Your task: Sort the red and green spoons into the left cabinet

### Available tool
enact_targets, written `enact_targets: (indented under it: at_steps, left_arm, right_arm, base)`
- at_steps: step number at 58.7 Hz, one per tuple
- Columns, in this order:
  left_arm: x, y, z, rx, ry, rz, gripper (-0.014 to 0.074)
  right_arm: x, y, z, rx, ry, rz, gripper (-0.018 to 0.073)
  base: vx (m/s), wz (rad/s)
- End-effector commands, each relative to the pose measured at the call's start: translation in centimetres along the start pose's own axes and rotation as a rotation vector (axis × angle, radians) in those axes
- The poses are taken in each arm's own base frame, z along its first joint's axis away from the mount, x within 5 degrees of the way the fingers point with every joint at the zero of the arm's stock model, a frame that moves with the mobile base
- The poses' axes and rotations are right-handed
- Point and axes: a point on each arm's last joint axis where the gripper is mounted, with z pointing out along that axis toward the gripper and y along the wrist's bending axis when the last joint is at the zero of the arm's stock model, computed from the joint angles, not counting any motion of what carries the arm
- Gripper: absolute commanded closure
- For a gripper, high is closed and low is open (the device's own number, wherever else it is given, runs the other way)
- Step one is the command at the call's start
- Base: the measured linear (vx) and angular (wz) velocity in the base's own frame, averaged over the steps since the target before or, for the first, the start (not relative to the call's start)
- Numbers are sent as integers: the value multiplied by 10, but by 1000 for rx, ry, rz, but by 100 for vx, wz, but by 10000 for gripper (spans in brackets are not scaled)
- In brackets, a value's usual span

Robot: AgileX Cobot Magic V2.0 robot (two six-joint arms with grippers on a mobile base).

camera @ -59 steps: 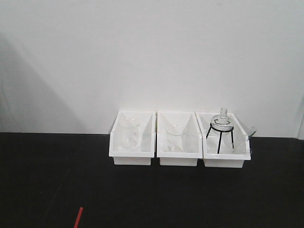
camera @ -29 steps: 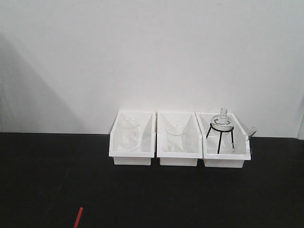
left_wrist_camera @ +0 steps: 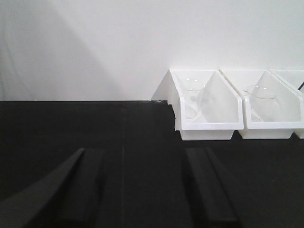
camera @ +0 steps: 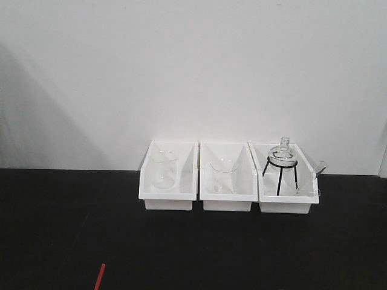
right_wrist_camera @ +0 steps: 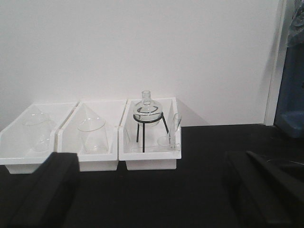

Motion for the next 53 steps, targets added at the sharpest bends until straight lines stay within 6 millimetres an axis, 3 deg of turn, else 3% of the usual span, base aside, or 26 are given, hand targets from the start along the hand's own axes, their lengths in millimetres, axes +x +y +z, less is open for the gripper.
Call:
enact_targets:
  at_steps: [1,14,20,30,41,53]
  left_arm:
    - [-21,-1,-4,6,-129,0,-20]
    - [-21,-1,-4,6,-128,-8,-26]
    - [-21,-1,-4,7,-124,-15,-6]
    - [-19,-1,-4,7,-112,-17,35]
    - [-15,-1,-3,7,-67,-17,66]
    - [-15,-1,-3,7,-62,-17,74]
  right_arm:
    - [-19,1,-3,-2,-114,-13,-168]
    - [-20,1,-3,-10,-152,65,-132]
    - [-7,-1,0,-5,-222,72,-99]
    - [48,-2,4,-35,-280,122,-36]
    - [124,21,-6,-286,-251,38,3]
    - [164,23,-4,-319,-157,69,5]
  base:
    - [0,0]
    - [0,0]
    - [0,0]
    - [0,0]
    - [0,0]
    - [0,0]
